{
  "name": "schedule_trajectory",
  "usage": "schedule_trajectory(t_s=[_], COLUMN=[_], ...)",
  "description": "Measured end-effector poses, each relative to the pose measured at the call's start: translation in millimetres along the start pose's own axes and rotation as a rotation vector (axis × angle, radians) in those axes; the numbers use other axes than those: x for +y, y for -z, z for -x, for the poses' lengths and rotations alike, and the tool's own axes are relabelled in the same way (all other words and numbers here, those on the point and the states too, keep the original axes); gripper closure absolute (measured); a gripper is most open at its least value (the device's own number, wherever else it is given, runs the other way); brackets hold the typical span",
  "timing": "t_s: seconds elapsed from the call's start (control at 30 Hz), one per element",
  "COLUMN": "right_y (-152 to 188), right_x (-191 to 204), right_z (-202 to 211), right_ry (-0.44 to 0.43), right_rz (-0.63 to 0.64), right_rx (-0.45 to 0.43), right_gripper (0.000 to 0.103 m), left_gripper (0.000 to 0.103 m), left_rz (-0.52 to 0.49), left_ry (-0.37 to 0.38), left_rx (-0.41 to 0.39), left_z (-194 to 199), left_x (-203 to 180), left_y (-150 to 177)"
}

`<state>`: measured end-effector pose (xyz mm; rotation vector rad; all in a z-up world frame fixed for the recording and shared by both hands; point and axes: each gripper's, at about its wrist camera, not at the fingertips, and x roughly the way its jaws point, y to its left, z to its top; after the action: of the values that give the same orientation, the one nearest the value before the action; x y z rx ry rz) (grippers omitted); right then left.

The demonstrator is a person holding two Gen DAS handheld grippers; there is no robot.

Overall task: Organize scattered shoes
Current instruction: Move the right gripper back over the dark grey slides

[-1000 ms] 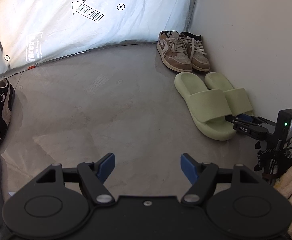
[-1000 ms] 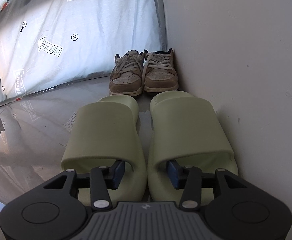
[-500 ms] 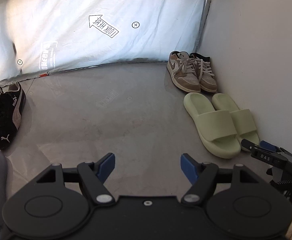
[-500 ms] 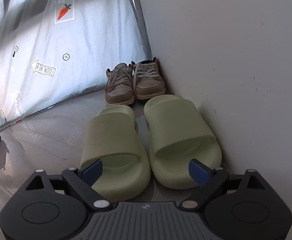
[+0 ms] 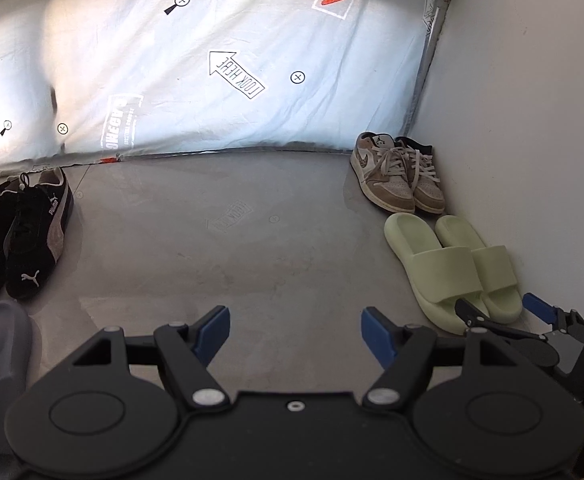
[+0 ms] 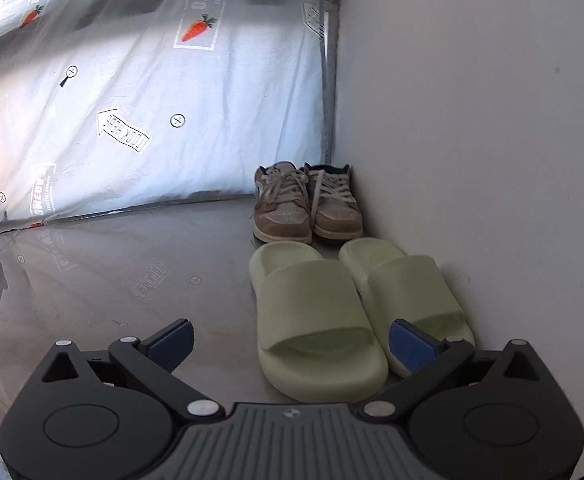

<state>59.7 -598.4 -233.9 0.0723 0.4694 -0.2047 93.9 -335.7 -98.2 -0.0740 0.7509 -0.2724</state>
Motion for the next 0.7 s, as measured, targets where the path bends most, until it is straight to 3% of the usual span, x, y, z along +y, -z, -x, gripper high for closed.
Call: schedule_trajectory(t_s=[0.13,0.3,0.53,0.7], right_y=[-13.9,-29.2,-40.8,-38.0], right_x=[38.2,92.7,192.0,280.0], right_z=[9.5,20.8,43.7,60.4], right_ry=[-0.071,-0.142,-0.196,-0.294], right_rz=[0.026,-0.053,-0.063,-0.009], right_rx=[-0.023,-0.017,-0.011,0.037], right_gripper=[0.000,0.000,0.000,0.000], left_gripper=[0.030,0.029,0.027,0.027], left_rz=[0.032,0.051,0.153,0.226], left_ry=[-0.018,-0.066,-0.160,-0.223], left_rx=[-0.029,-0.067,-0.141,-0.141], left_z=[11.8,31.5,64.3,86.9], left_x=[32.5,88.2,193.6,274.7], left_y=[1.6,4.1,8.5,17.4])
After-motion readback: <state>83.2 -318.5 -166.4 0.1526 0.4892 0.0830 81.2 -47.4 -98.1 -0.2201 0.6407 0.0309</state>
